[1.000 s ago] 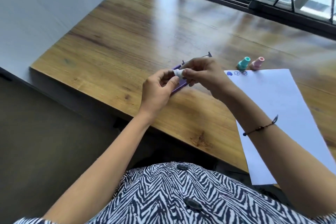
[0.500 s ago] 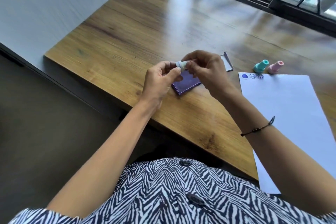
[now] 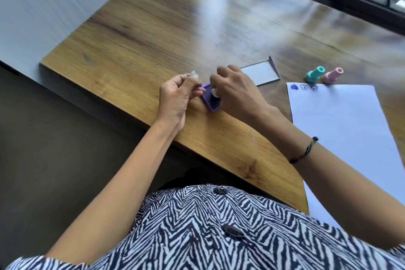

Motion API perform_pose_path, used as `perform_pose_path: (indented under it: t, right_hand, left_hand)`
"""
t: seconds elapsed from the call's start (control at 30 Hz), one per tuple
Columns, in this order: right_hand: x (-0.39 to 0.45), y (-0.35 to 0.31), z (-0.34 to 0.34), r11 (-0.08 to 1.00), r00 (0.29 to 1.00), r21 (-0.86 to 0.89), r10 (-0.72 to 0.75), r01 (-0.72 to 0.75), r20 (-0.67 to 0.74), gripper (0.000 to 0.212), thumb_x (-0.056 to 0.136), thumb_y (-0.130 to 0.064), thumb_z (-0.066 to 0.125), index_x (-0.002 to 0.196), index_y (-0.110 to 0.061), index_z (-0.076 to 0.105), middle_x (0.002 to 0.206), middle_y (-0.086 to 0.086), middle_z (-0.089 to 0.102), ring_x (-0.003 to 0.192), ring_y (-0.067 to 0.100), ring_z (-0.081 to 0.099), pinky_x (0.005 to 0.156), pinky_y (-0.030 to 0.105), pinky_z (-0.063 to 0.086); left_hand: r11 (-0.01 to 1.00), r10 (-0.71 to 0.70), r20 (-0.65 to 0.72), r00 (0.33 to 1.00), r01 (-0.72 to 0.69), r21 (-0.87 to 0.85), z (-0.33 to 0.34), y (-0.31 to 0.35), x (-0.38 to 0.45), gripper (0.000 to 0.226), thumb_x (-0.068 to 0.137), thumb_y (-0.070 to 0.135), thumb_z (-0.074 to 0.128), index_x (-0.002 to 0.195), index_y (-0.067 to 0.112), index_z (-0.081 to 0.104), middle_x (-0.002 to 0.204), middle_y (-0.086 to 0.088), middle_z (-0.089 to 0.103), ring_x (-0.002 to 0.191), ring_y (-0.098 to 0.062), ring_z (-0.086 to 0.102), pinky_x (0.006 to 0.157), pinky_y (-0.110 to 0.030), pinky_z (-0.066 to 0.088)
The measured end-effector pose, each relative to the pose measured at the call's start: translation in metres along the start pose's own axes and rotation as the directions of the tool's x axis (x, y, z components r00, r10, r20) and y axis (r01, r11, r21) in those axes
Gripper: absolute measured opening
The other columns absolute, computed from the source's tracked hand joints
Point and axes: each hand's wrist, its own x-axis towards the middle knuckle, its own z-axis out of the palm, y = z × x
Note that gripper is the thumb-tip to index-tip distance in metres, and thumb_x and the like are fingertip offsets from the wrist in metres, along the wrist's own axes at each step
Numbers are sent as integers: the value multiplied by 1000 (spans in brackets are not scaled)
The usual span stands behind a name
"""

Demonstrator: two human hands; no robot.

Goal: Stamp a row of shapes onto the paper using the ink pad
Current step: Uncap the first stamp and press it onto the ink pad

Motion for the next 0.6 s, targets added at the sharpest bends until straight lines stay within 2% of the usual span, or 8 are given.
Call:
perform_pose_path:
  t: [0.1, 0.23, 0.33, 0.47, 0.53, 0.57, 0.6]
  right_hand:
    - [7, -3, 0, 999, 998, -7, 39, -39, 42, 15, 75, 2, 51, 88, -3, 56, 98, 15, 58, 93, 32, 52, 64, 34, 38]
    - [3, -3, 6, 999, 999, -12, 50, -50, 10, 17, 77, -1, 50, 92, -4, 57, 102, 15, 59, 98, 32, 52, 69, 35, 37]
    - [4, -3, 6, 998, 998, 4, 55, -55, 18, 17, 74, -1, 50, 90, -4, 57, 102, 15, 58, 97, 32, 52, 64, 30, 29]
    - [4, -3, 4, 991, 991, 53, 121, -123, 51, 18, 77, -3, 51, 94, -5, 56, 103, 14, 56, 96, 32, 53, 61, 33, 33]
    - [-6, 2, 3, 946, 976, 263, 209, -188, -55, 17, 80, -2, 51, 94, -5, 61, 96, 15, 58, 84, 30, 55, 62, 35, 41]
    - [-16, 8, 0, 889, 944, 405, 295, -213, -150, 15, 80, -3, 54, 90, -6, 64, 88, 13, 60, 74, 25, 55, 63, 31, 43]
    - [-29, 18, -3, 821, 881, 528, 399, -220, -255, 12, 79, -4, 57, 86, -7, 66, 80, 8, 60, 66, 16, 52, 62, 21, 41]
  left_hand:
    - [1000, 7, 2, 1000, -7, 3, 2, -1, -1, 9, 81, 3, 57, 74, 8, 61, 63, -3, 60, 55, -11, 57, 53, -14, 49]
    - [999, 38, -12, 999, -38, -32, 2, 2, 2, 10, 79, 3, 58, 72, 8, 61, 64, -4, 58, 54, -13, 57, 52, -14, 49]
    - [998, 61, -8, 998, -61, -28, 0, 5, 4, 10, 79, 4, 58, 70, 8, 61, 64, -3, 59, 54, -12, 58, 52, -15, 49]
    - [997, 79, 6, 997, -79, -17, 9, 6, 1, 11, 81, 3, 54, 71, 7, 59, 67, -5, 56, 50, -9, 57, 52, -15, 47]
    - [994, 106, 28, 994, -106, 5, 17, 2, -2, 10, 83, 4, 53, 75, 8, 58, 69, -6, 56, 51, -8, 56, 51, -14, 46]
    - [991, 125, 57, 990, -127, 30, 23, 0, -4, 9, 84, 4, 53, 77, 9, 57, 70, -6, 56, 51, -7, 56, 51, -14, 46]
    - [987, 145, 97, 985, -152, 59, 30, -4, -8, 10, 84, 4, 53, 79, 11, 57, 70, -5, 57, 52, -7, 56, 52, -14, 46]
